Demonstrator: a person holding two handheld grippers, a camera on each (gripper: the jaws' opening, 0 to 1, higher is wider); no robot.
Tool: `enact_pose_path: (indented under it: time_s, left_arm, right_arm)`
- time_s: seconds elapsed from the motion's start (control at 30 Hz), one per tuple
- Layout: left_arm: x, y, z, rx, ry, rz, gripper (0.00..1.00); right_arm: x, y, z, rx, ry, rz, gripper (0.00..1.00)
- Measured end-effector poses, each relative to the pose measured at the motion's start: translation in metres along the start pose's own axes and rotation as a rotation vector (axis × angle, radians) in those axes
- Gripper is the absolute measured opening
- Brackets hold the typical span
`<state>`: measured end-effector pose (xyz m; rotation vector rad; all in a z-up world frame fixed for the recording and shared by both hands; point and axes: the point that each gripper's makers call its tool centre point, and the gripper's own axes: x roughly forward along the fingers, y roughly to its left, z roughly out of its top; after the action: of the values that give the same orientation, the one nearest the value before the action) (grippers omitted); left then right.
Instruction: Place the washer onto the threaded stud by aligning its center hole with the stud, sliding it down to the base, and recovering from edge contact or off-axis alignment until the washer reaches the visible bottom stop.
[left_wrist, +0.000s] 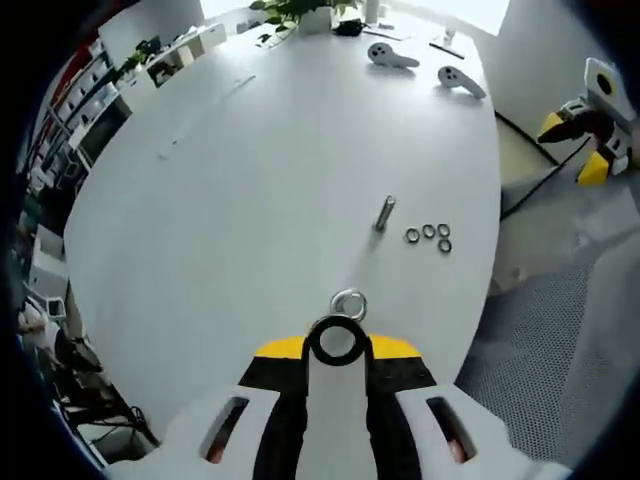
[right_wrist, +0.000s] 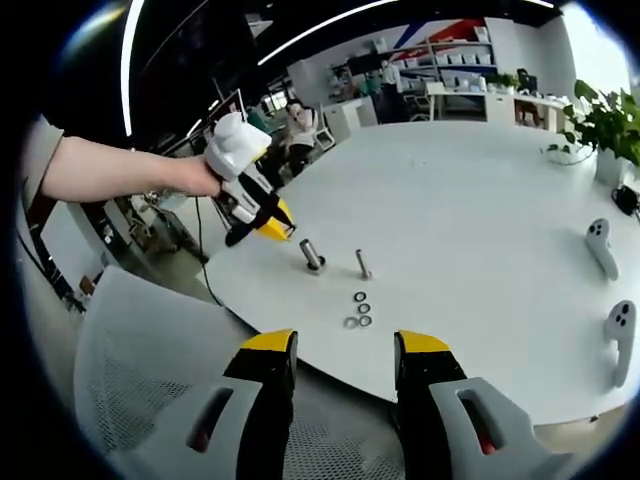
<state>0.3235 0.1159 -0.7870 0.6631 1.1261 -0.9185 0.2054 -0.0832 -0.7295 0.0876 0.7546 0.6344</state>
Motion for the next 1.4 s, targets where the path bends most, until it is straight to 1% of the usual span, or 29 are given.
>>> enact_pose_path:
  time_s: [0.13,0.3,0.37,0.43,0.53,0.63,0.73,0.87,0.97,1.07,1.1,1.4]
  left_arm:
    - [0.005,-0.004,0.006,0.018,0.013,-0.009,0.18]
    - [0.012,-0.010,0.009,0.058,0.045,-0.012,0.18]
    - [0.013,-0.010,0.014,0.077,0.042,-0.004,0.18]
    - [0.016,-0.010,0.014,0.086,0.056,-0.008,0.18]
    - [0.020,-0.009,0.014,0.123,0.076,-0.003,0.18]
    - [0.019,-0.013,0.014,0.157,0.096,0.000,0.19]
    - [0.020,-0.013,0.011,0.168,0.116,-0.001,0.19]
    - [0.023,-0.012,0.010,0.178,0.117,-0.003,0.19]
    - [0.029,-0.009,0.010,0.160,0.120,-0.011,0.19]
    - [0.034,-0.011,0.009,0.165,0.130,-0.016,0.19]
    - [0.035,-0.012,0.010,0.179,0.131,-0.016,0.19]
    - [0.058,-0.013,0.001,0.181,0.159,-0.025,0.19]
  right_arm:
    - [0.000,0.000,0.000,0.002,-0.003,0.000,0.41]
    - [0.000,0.000,0.001,0.004,-0.005,0.002,0.41]
    - [0.000,0.000,0.000,0.003,-0.004,0.001,0.41]
    - [0.000,0.000,0.001,0.004,-0.006,0.002,0.41]
    - [0.000,-0.001,0.001,0.009,-0.011,-0.001,0.41]
    - [-0.001,-0.001,0.002,0.011,-0.014,-0.001,0.41]
    - [-0.001,-0.001,0.002,0.012,-0.015,0.000,0.41]
    - [-0.001,-0.001,0.003,0.015,-0.020,0.003,0.41]
    - [-0.001,-0.001,0.003,0.019,-0.024,0.002,0.41]
    - [-0.001,-0.001,0.003,0.018,-0.021,0.003,0.41]
    - [-0.001,-0.001,0.002,0.018,-0.021,0.003,0.41]
    - [-0.001,-0.002,0.003,0.025,-0.022,-0.004,0.41]
